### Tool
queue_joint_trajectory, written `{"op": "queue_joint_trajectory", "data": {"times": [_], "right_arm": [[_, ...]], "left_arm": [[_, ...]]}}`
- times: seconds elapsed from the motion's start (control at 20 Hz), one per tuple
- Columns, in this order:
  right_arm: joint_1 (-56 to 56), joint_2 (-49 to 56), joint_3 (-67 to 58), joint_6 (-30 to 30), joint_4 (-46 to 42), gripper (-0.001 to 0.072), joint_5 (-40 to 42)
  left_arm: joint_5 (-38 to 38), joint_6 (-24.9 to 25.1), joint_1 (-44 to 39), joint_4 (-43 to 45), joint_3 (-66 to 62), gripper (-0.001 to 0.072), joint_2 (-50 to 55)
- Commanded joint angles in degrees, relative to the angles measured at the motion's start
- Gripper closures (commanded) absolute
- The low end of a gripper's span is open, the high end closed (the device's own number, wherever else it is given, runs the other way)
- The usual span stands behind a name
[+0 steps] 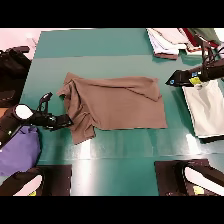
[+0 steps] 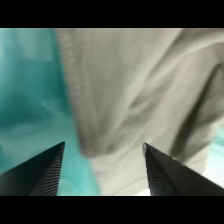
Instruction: Fold the shirts.
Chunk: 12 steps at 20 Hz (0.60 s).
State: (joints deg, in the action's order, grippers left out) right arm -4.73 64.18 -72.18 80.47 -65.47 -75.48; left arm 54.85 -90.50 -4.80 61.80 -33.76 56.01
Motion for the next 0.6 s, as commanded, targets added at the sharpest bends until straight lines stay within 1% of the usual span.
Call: {"op": "queue_joint_trajectory", "data": {"times": [0.0,0.05,0.1,0.15,0.3,0.4,0.5,0.55], "right_arm": [[0.0,-0.6,0.8,0.0,0.0,0.0263,0.3],[-0.2,-0.6,0.8,0.0,-0.2,0.0263,0.0],[-0.9,-0.6,0.8,0.0,-0.2,0.0263,-1.2],[-2.1,-0.6,0.9,0.0,-0.5,0.0263,-3.0],[-8.2,-1.2,3.6,-1.2,-2.7,0.0264,-8.8],[-14.8,-2.9,11.8,-2.1,-3.2,0.0263,-10.0],[-21.8,-4.2,22.4,-3.1,-3.0,0.0259,-8.4],[-24.5,-4.0,27.4,-4.4,-1.7,0.0253,-7.7]], "left_arm": [[-3.4,3.8,0.1,-6.8,1.9,0.0318,-0.2],[-3.3,3.8,0.1,-6.7,1.8,0.0473,-0.2],[-3.1,3.9,0.1,-6.4,1.4,0.0646,-0.3],[-1.9,4.0,0.1,-5.9,0.2,0.0678,-0.2],[3.2,4.0,0.1,-0.1,-6.8,0.0677,-0.3],[5.4,4.1,0.1,1.4,-11.0,0.0678,-0.3],[4.7,4.1,0.1,1.4,-13.1,0.0677,-0.3],[4.0,4.0,0.1,1.2,-13.3,0.0677,-0.3]]}}
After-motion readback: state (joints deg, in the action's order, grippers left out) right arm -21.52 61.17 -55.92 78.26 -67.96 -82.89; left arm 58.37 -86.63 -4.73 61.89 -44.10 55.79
